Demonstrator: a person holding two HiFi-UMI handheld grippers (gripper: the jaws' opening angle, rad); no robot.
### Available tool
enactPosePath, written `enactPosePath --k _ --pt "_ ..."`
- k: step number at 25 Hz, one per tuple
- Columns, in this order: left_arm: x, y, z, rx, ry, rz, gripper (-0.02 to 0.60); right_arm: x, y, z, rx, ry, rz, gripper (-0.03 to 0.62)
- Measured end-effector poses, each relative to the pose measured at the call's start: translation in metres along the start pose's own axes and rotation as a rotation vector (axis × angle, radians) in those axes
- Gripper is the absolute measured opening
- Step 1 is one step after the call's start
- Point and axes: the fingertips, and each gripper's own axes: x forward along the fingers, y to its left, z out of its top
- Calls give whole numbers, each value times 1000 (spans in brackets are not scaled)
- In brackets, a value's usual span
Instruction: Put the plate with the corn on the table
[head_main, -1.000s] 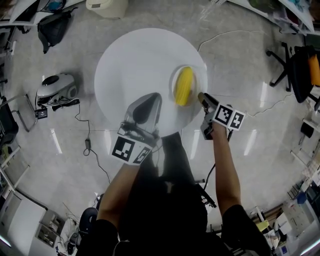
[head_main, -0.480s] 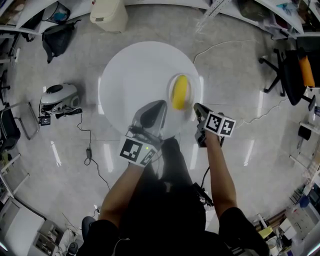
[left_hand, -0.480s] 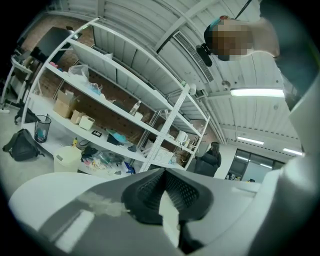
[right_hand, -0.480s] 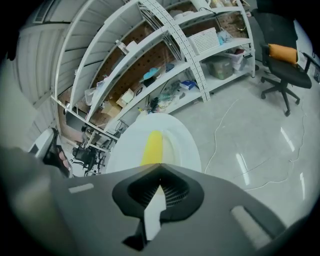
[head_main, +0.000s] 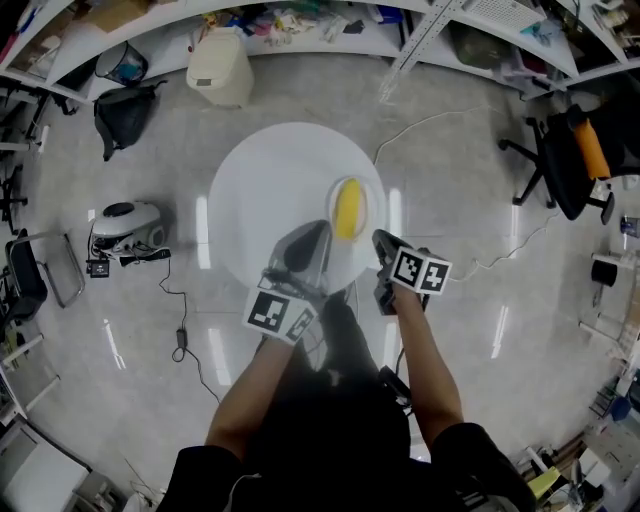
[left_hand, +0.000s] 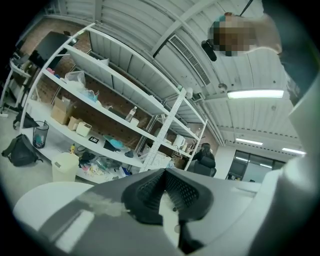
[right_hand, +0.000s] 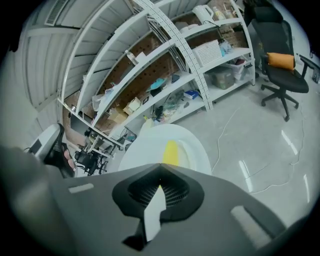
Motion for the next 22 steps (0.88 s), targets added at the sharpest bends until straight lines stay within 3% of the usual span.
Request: enactPosePath --k 13,22 --pt "-16 -43 59 54 -59 -44 5 -66 64 43 -50 -190 17 9" --pt "-27 -63 79 77 -67 -84 5 -108 99 63 -99 -327 27 9"
